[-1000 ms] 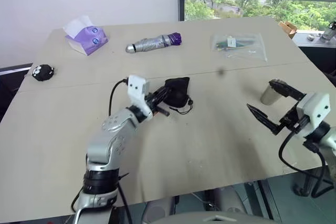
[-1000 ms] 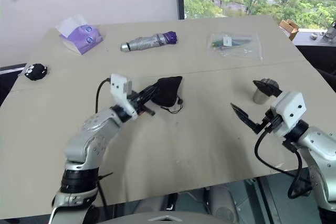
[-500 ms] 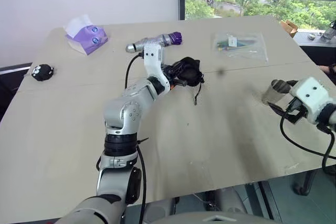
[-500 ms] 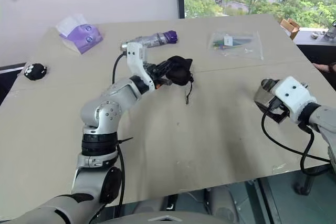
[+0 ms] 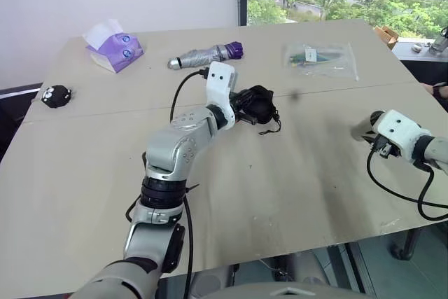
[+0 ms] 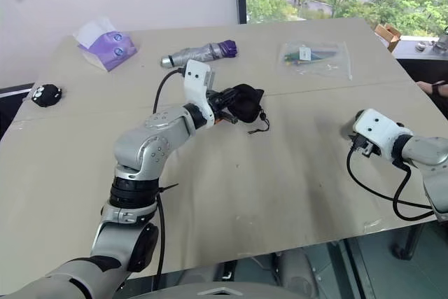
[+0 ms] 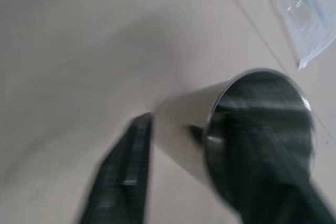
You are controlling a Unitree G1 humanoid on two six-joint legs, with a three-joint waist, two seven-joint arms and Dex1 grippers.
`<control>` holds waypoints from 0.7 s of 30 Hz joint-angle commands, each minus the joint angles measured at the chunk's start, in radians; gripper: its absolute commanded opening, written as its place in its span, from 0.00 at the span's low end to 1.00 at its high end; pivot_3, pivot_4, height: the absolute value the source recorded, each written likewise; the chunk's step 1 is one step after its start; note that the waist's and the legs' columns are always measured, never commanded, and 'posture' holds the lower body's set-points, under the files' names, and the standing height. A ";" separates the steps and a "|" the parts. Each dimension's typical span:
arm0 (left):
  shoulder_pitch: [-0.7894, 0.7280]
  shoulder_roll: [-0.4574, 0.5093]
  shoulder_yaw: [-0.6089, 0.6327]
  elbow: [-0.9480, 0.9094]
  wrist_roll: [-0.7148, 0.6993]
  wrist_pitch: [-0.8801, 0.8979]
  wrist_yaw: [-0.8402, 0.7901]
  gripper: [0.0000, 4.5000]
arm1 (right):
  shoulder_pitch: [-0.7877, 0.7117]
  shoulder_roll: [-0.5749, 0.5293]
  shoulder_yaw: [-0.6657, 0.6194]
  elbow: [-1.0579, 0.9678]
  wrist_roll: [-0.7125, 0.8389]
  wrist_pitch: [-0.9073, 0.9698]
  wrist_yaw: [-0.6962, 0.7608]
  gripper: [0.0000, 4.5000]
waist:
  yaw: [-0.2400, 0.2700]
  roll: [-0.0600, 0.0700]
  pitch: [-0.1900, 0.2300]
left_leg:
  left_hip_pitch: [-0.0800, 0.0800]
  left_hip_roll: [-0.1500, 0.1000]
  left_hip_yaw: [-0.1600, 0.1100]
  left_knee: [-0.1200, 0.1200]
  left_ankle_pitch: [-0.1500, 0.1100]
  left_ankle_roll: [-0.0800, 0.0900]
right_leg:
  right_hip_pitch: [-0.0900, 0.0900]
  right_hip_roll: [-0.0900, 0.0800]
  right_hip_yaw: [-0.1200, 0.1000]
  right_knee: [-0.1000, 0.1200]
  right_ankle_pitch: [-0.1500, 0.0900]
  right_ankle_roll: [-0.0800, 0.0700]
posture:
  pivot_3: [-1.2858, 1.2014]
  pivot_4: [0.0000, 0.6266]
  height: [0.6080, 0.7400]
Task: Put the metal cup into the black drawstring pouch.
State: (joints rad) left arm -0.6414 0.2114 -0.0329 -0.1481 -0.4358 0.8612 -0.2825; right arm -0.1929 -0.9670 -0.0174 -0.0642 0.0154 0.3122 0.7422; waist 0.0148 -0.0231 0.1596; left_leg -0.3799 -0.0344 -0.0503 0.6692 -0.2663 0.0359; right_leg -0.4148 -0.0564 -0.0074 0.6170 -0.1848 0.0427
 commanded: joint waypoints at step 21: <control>-0.153 -0.072 -0.112 0.178 0.079 -0.006 -0.112 0.00 | -0.129 0.589 -0.019 -0.679 0.585 0.658 -0.329 0.00 | 0.011 0.002 0.001 | -0.004 -0.006 -0.008 0.000 0.000 -0.001 | -0.002 -0.004 -0.005 0.002 0.000 0.000 | 0.52 0.24 1.00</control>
State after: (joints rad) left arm -0.7561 0.1478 -0.1320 0.0442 -0.3558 0.8626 -0.3777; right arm -0.3179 -0.3793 -0.0461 -0.6924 0.5879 0.9692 0.4333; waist 0.0254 -0.0215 0.1605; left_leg -0.3837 -0.0416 -0.0587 0.6689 -0.2664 0.0351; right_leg -0.4171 -0.0617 -0.0121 0.6186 -0.1849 0.0432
